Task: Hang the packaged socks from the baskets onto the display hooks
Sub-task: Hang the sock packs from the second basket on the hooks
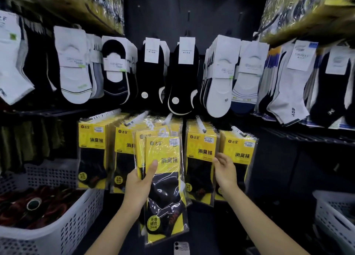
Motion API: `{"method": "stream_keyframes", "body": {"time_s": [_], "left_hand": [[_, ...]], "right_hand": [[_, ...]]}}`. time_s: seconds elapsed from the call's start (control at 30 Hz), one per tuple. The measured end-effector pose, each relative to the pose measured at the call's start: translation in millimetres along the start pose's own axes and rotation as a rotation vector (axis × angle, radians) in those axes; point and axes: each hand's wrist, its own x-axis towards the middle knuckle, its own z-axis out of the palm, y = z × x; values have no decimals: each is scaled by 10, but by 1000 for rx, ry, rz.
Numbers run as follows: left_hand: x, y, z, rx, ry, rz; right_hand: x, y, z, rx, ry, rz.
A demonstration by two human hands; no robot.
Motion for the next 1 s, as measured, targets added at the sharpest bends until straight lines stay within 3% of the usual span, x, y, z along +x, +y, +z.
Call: {"method": "stream_keyframes", "body": {"time_s": [0.37, 0.63, 0.87, 1.0], "left_hand": [[-357, 170, 671, -101, -169, 3], [-301, 129, 837, -120, -199, 39], [-140, 135, 728, -69, -134, 81], [-84, 121, 735, -71, -124, 105]], "right_hand": [[-526, -290, -227, 61, -217, -148], [-321, -62, -693, 205, -137, 56], [40, 81, -1132, 201, 130, 13], [298, 40, -1146, 140, 96, -44]]}}
